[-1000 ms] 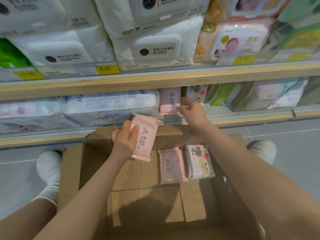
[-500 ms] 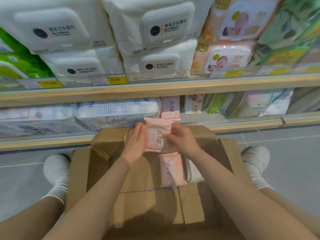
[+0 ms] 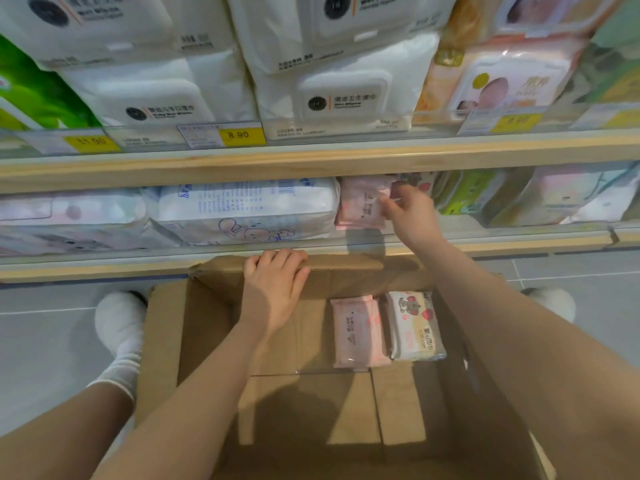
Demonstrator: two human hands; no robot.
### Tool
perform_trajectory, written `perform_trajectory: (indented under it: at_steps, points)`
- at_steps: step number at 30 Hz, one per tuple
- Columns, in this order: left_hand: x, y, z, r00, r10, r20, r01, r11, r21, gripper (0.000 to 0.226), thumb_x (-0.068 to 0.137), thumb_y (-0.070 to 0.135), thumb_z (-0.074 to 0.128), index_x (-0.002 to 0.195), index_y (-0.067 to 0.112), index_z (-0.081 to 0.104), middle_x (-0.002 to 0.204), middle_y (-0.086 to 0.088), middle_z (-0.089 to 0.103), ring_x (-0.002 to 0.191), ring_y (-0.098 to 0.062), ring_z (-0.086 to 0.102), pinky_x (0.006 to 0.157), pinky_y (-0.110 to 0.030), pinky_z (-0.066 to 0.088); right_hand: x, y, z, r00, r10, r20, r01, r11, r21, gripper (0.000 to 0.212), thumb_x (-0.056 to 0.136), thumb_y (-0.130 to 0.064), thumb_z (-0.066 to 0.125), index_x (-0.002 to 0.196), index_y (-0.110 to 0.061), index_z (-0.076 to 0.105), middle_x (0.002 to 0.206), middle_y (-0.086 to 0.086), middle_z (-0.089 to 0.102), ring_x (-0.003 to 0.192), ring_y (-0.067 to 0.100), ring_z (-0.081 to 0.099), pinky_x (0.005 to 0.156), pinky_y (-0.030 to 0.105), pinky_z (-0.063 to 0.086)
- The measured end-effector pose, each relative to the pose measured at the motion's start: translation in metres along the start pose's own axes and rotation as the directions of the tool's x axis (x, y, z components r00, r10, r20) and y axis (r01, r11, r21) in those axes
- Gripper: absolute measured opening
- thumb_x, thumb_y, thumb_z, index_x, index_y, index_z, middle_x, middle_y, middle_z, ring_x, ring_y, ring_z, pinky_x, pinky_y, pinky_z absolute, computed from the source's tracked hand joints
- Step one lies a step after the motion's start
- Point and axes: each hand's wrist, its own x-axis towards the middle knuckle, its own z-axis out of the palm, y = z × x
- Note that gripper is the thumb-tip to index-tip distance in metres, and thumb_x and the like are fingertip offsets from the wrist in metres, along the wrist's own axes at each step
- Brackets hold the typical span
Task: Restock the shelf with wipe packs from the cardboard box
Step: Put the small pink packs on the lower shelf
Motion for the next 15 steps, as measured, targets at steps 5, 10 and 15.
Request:
perform_trajectory:
  at_steps: [5,10,15]
  points:
    - [0.001,-0.003,0.005,0.996,0.023,-0.083,-0.022,1.0,0.005,0.027,0.098,0.04,0.036,0.106,0.027,0.059,0.099,0.011,0.063,0.089,-0.017,0.055,0.08,-0.037,0.035,0.021,0.022,0.022,0.996,0.073,0.047,-0.071,0.996,-0.053,0.02,0.094,-0.012,0.05,0.109,-0.004,0.061,0.104,0.017,0.066,0.1,0.032,0.061,0.074,0.025,0.04]
    - [0.002,-0.004,0.007,0.994,0.035,-0.103,-0.034,0.999,0.008,0.028,0.097,0.039,0.037,0.107,0.027,0.059,0.099,0.011,0.063,0.088,-0.017,0.055,0.08,-0.036,0.034,0.013,0.02,0.023,0.993,0.104,0.05,-0.101,0.994,-0.051,0.042,0.095,-0.015,0.051,0.136,-0.003,0.046,0.126,0.013,0.06,0.114,0.025,0.056,0.083,0.016,0.035]
    - [-0.003,-0.003,0.005,0.999,-0.003,-0.032,0.004,1.0,0.019,0.035,0.097,0.041,0.031,0.112,0.025,0.058,0.107,0.008,0.063,0.097,-0.018,0.055,0.086,-0.035,0.032,-0.031,0.004,-0.001,1.0,0.02,0.003,-0.02,0.999,0.039,0.041,0.094,-0.014,0.054,0.133,-0.008,0.048,0.121,0.006,0.06,0.107,0.017,0.057,0.085,0.02,0.041]
